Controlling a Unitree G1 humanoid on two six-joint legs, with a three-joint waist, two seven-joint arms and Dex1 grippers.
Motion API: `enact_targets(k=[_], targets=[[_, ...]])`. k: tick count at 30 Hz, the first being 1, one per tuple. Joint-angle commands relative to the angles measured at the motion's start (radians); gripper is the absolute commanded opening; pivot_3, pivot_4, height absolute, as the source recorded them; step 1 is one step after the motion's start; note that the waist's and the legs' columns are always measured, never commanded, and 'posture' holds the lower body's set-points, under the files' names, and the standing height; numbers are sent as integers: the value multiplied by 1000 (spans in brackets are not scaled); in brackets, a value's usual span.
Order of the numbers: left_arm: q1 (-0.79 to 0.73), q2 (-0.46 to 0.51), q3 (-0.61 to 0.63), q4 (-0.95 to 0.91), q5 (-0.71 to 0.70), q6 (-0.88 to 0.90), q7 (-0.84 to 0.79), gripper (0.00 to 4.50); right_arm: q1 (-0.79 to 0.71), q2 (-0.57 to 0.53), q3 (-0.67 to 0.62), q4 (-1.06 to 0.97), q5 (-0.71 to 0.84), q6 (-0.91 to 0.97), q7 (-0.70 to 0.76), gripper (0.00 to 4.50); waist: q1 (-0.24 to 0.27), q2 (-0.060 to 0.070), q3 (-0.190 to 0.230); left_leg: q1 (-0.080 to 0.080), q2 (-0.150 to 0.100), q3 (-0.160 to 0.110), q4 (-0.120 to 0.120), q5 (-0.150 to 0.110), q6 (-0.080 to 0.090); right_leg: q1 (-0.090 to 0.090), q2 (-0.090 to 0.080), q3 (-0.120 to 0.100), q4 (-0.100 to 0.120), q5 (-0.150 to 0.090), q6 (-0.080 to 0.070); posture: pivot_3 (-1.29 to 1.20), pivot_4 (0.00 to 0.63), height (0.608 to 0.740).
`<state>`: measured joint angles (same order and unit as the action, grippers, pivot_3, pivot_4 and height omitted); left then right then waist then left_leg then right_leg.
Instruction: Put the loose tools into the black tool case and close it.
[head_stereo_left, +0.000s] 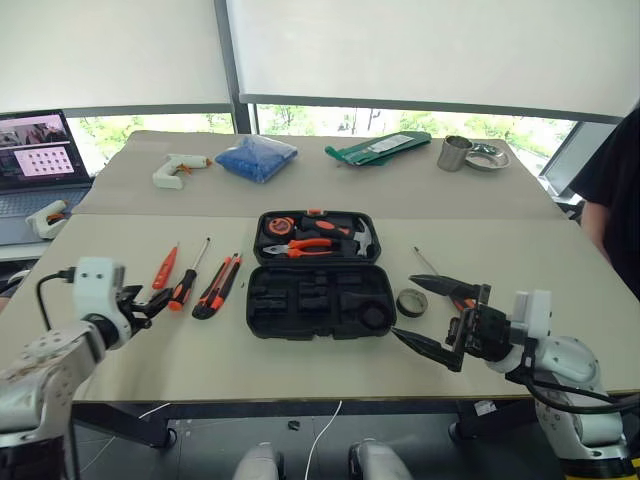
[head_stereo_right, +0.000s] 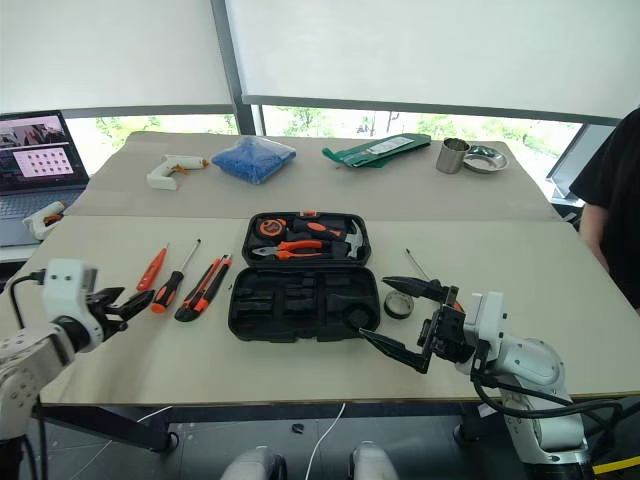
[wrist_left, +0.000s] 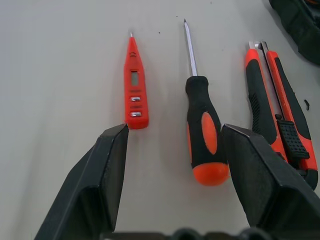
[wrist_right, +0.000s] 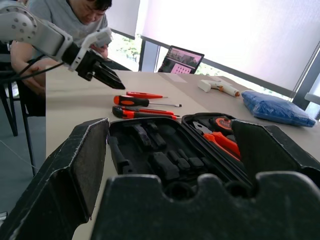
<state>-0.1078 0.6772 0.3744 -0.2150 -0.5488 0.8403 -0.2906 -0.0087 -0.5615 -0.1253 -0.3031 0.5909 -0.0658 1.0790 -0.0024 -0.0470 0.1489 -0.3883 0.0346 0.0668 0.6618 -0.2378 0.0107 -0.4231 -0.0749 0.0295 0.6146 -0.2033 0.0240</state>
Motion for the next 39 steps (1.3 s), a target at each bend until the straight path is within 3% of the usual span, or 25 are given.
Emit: enact_targets(k=[1,15,19,22,26,30,35,39], targets=[[-69,-8,-43,22,40,4,17,3107,-3,1,-10,-20,1,-24,7,4500,0,0,0,0,0,0,0,0,0,0,0,0,0,0,0,0,150,740],[-143,-62,-116,119,102,82,26,3107,-9,-8,-10,-62,5,4,-26,4500,-5,0,0,0,-1,-1,0,0,0,0,0,0,0,0,0,0,150,740],[-144,-77,-108,129,102,84,21,2097,-12,-7,-8,-69,4,10,-35,4500,-3,0,0,0,-1,-1,0,0,0,0,0,0,0,0,0,0,150,740],[-122,-80,-77,117,112,41,18,999,-9,-10,-7,-75,0,10,-37,4500,-1,0,0,0,-1,-1,0,0,0,1,-1,0,0,0,1,0,150,740],[-62,-89,36,36,62,-146,-87,898,5,-32,-42,-107,31,25,-46,4500,-4,0,0,-1,0,-3,0,0,0,-1,0,0,0,0,0,0,150,740],[-64,-53,68,-7,35,-341,-258,898,21,-59,-88,-132,51,44,-67,4500,-2,0,0,-1,0,-3,0,0,0,-1,-1,0,0,0,0,0,150,740],[-210,105,-216,89,235,-674,-588,898,29,-139,-163,-115,94,131,-66,4500,26,0,0,-2,-3,0,2,0,0,1,-2,0,-1,-4,-5,0,150,740],[-447,81,-494,314,471,-941,-723,898,-49,-181,-184,-57,101,162,-49,4500,28,1,-1,-2,-3,2,3,1,1,2,-2,1,-3,-3,-3,0,150,740]])
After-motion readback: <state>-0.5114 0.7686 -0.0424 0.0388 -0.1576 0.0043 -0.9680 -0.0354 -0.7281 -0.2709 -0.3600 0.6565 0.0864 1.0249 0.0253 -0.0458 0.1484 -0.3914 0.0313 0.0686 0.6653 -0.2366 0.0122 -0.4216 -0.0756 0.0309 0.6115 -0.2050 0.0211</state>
